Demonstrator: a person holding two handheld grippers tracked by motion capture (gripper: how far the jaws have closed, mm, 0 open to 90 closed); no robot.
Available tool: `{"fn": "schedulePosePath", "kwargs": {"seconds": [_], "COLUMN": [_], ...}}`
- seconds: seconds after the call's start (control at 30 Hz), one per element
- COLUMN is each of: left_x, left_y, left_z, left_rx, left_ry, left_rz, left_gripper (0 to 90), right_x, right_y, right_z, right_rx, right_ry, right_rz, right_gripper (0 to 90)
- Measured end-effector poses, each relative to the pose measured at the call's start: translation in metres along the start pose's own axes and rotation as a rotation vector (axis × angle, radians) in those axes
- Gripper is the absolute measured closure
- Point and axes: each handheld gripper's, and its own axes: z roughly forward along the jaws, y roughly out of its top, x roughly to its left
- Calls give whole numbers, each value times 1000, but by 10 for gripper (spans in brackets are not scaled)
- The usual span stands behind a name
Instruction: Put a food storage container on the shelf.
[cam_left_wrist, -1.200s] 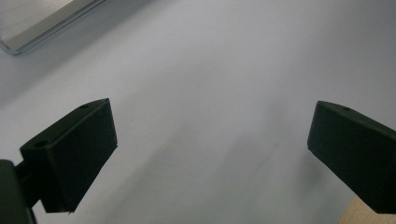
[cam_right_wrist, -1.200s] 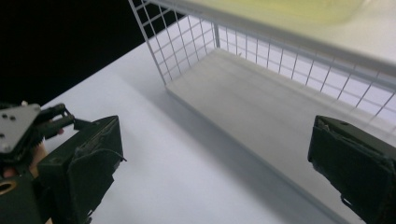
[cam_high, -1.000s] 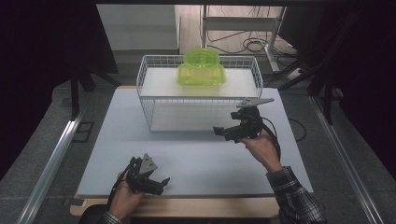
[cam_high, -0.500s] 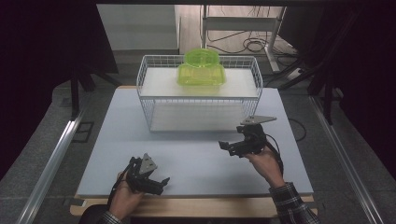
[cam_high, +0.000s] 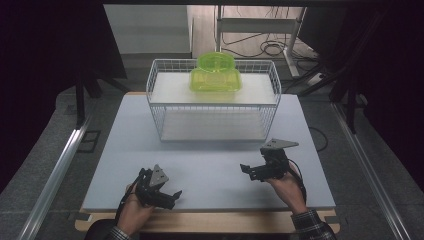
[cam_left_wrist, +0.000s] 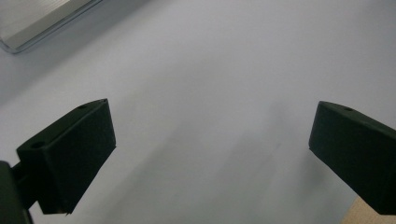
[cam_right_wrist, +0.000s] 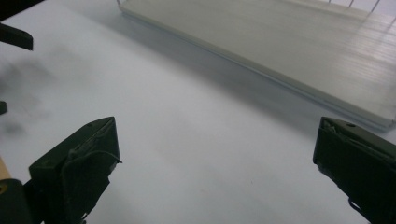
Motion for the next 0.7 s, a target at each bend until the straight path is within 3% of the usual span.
{"fn": "schedulePosePath", "kwargs": {"seconds": [0.17,0.37,0.7], "left_x": [0,-3,-3], "left_y": [0,-1,-1], "left_z": [1,3,5], "left_rx": [3,16,29], "left_ry": [0,2,0], "left_rz": [4,21,27], "left_gripper": [1,0,0], "right_x": [-1,1,2], "right_y": [-12,-32,-47], "right_z": [2,9,23], "right_rx": [2,53,152], "right_ry": [-9,-11,-50], "right_rz": [7,2,-55], "right_gripper": [4,4,5]}}
